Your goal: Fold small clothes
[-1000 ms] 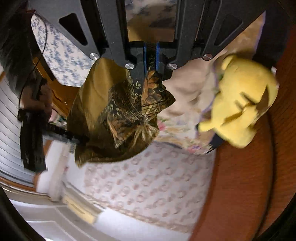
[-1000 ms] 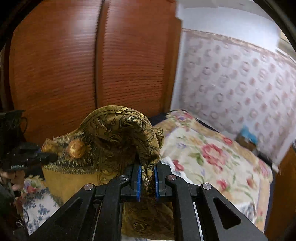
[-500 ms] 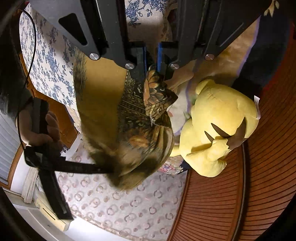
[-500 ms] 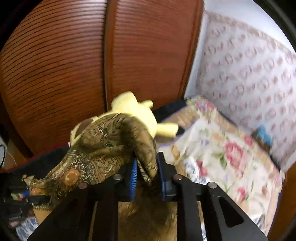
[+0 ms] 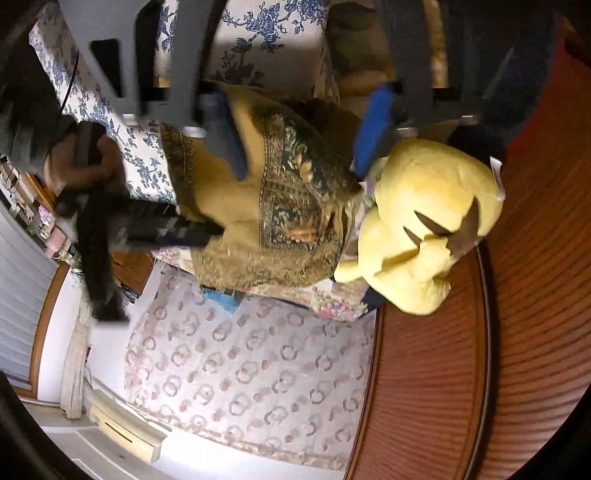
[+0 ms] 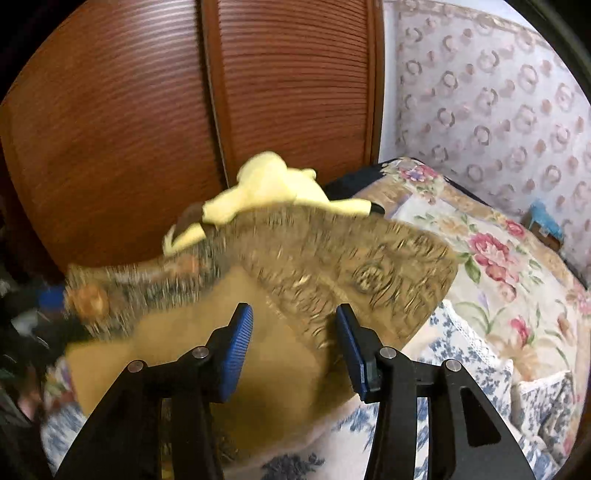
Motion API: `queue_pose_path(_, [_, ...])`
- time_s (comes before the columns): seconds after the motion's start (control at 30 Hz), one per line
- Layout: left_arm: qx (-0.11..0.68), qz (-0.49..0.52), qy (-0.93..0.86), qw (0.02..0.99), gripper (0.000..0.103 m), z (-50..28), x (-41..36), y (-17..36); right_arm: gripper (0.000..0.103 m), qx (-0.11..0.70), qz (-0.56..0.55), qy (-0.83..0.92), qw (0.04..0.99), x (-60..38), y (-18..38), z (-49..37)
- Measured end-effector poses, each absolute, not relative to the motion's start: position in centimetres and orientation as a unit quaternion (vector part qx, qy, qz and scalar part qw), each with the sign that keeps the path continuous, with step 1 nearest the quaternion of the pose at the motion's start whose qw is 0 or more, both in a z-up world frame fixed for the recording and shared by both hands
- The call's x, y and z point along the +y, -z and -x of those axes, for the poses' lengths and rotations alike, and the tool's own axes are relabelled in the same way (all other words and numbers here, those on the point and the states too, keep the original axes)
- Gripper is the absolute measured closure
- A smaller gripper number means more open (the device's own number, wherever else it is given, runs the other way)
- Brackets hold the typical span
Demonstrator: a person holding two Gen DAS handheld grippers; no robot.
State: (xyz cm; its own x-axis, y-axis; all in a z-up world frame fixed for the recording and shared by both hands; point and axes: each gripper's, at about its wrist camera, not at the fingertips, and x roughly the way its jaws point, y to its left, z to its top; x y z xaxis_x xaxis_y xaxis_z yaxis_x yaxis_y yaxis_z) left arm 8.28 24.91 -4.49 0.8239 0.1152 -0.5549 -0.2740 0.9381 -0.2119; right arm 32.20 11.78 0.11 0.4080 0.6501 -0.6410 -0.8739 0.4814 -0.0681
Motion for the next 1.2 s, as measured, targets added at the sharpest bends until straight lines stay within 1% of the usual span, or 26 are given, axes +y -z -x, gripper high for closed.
queue_pose_path(0.03, [0.276, 0.140, -0.103, 0.945, 0.028, -8.2, 24.8, 4.3, 0.054, 0.282, 0.206, -0.463, 0.815, 11.8, 0.6, -32.3])
queue_pose_path(0.1, [0.272, 0.136, -0.103, 0.947, 0.024, -7.9, 24.4, 3.8, 0.055, 0.309, 0.213, -0.459, 0.805, 12.3, 2.0, -33.5])
queue_pose_path(0.13, [0.269, 0.132, -0.103, 0.949, 0.024, -7.8, 24.2, 3.5, 0.055, 0.308, 0.207, -0.461, 0.806, 12.3, 2.3, -34.0])
queue_pose_path(0.33, [0.267, 0.109, -0.111, 0.951, 0.022, -7.5, 22.2, 2.3, 0.055, 0.303, 0.179, -0.441, 0.826, 11.6, 0.7, -32.8])
queue_pose_path(0.57, [0.256, 0.081, -0.090, 0.959, 0.022, -7.1, 18.4, 1.0, 0.054, 0.264, 0.142, -0.418, 0.858, 4.6, -2.6, -26.8])
queue_pose_path(0.6, [0.254, 0.078, -0.085, 0.960, 0.022, -7.1, 17.8, 0.9, 0.054, 0.260, 0.139, -0.413, 0.862, 3.4, -2.4, -25.9])
queue_pose_path(0.77, [0.250, 0.064, -0.051, 0.965, 0.022, -7.3, 14.4, 0.5, 0.034, 0.241, 0.118, -0.376, 0.887, -2.5, -2.7, -20.2])
queue_pose_path(0.8, [0.249, 0.059, -0.043, 0.966, 0.022, -7.3, 13.5, 0.3, 0.032, 0.242, 0.112, -0.365, 0.892, -3.6, -2.7, -19.2])
queue_pose_path(0.93, [0.241, 0.046, -0.013, 0.969, 0.022, -7.3, 10.5, -0.6, 0.028, 0.232, 0.087, -0.322, 0.914, -8.0, -3.2, -15.8])
queue_pose_path(1.2, [0.227, 0.034, 0.022, 0.973, 0.022, -7.1, 6.0, -2.8, 0.028, 0.194, 0.052, -0.235, 0.951, -14.2, -5.6, -9.7])
